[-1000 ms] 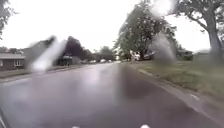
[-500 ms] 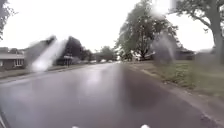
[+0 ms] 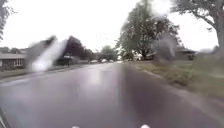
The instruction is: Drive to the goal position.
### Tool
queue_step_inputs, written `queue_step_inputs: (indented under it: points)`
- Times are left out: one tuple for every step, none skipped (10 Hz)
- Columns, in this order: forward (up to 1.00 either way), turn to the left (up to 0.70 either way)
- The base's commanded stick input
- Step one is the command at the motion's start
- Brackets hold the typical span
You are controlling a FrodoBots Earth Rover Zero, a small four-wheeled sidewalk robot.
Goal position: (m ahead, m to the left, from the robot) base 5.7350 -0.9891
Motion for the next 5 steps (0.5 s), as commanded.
queue_step_inputs:
  points:
    - [0.7, 0.0]
    - [0.7, 0.0]
    - [0.7, 0.0]
    - [0.7, 0.0]
    - [0.7, 0.0]
